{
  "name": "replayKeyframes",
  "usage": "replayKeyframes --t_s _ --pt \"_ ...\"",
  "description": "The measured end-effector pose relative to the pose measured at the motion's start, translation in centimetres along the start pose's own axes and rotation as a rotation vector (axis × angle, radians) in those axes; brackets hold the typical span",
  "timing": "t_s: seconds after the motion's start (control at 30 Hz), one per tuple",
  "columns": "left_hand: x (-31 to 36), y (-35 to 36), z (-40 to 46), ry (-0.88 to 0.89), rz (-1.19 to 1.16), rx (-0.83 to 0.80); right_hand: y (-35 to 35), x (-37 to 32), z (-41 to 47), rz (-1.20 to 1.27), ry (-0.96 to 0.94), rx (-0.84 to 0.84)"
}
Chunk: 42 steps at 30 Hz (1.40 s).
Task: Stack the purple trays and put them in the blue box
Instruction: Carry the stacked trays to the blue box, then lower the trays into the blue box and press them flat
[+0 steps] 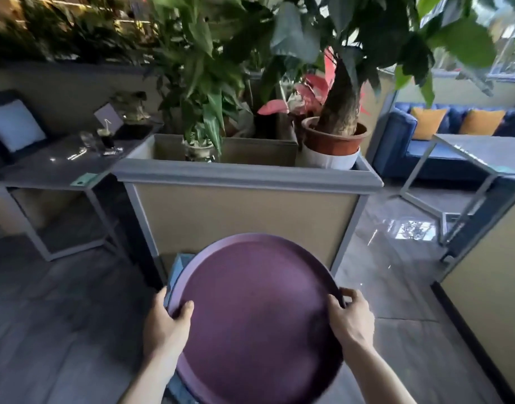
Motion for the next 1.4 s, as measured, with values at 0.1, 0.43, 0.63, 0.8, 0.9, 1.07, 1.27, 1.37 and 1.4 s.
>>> replayKeyframes --t_s 0.1,0.43,0.63,0.8,0.9,1.07,1.27,1.37,1.4 --pt "-2.6 1.8 2.2 -0.052 0.066 -0.050 2.1 1.5 1.5 -0.096 0.039 0.023" --pt "-11.9 6.2 7.1 -0.125 0.315 -0.070 9.8 10.2 4.5 -0.271 0.139 -0.033" --pt "-15.6 8.4 8.9 -0.162 0.432 -0.109 13.2 13.2 6.0 -0.332 0.138 -0.035" --pt "-16.5 10.1 11.2 -0.096 0.497 -0.114 15.4 13.7 7.8 -0.373 0.115 -0.014" --pt "-16.5 11.0 12.6 -0.067 0.523 -0.102 16.5 13.3 9.0 -0.376 0.090 -0.010" --pt "-16.3 12.6 14.1 -0.059 0.530 -0.112 17.6 13.0 10.5 -0.399 0.068 -0.008" --pt "-16.2 13.3 14.3 -0.099 0.554 -0.078 18.2 12.2 10.7 -0.480 0.051 0.055" --pt "-15.8 13.5 14.1 -0.111 0.550 -0.060 18.4 12.1 10.6 -0.536 0.003 0.080" --pt "-15.8 13.5 14.0 -0.114 0.548 -0.058 18.4 12.2 10.6 -0.551 -0.013 0.088"
Point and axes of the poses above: each hand's wrist, its own z-axis towards the middle knuckle, its own y-axis out of the palm, x = y × z, the point moved 3 cm from there along z, towards the middle knuckle, and after that the axes turned 1 degree about y, right-handed, at the moved point
